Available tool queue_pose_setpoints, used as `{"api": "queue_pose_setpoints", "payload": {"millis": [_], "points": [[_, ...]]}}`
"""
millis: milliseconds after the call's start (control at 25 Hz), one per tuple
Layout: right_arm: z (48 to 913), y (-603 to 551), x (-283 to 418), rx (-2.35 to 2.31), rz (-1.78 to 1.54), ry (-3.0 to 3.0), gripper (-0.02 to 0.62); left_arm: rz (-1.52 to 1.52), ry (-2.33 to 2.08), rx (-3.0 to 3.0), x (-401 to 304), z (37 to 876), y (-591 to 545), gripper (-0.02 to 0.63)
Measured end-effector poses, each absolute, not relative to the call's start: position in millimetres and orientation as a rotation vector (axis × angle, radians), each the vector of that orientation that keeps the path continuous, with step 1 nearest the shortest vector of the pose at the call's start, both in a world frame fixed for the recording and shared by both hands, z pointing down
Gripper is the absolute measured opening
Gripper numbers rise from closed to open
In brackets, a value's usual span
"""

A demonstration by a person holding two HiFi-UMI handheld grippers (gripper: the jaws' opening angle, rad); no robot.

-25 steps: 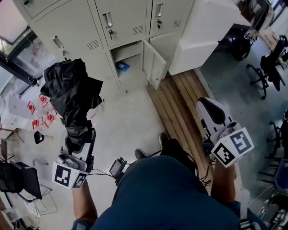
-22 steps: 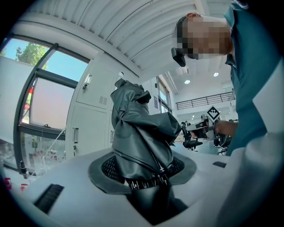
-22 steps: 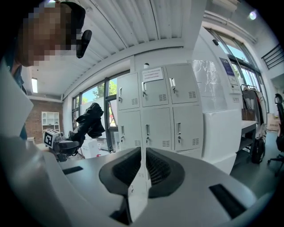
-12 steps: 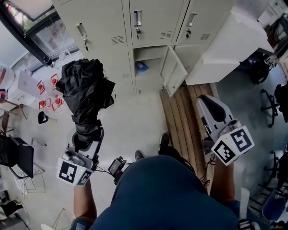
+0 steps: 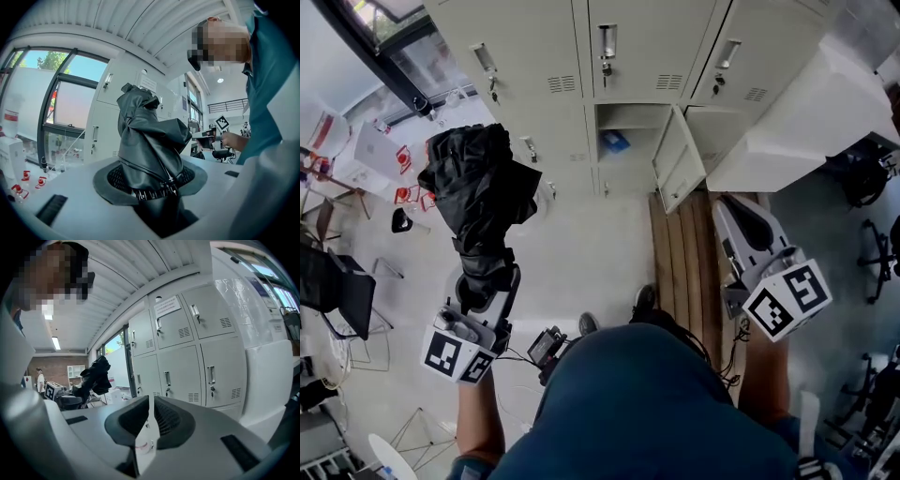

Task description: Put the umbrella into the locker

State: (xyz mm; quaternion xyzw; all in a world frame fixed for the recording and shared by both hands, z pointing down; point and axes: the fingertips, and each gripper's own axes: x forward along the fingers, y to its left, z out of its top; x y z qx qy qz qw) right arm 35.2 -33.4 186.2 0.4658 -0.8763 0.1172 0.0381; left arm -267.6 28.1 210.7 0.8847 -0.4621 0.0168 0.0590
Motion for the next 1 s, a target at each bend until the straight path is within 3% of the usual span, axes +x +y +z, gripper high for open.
{"api": "queue_pose_setpoints", "payload": {"millis": [480, 1000], "points": [[229, -112, 116, 1.279, 0.424, -2.775, 0.048, 0.088, -1.536, 2.564, -184, 237, -19, 0.232], [220, -124, 132, 1.308, 0.424, -2.731, 0.048, 0.098, -1.442, 2.565, -157, 245, -44, 0.232]]}}
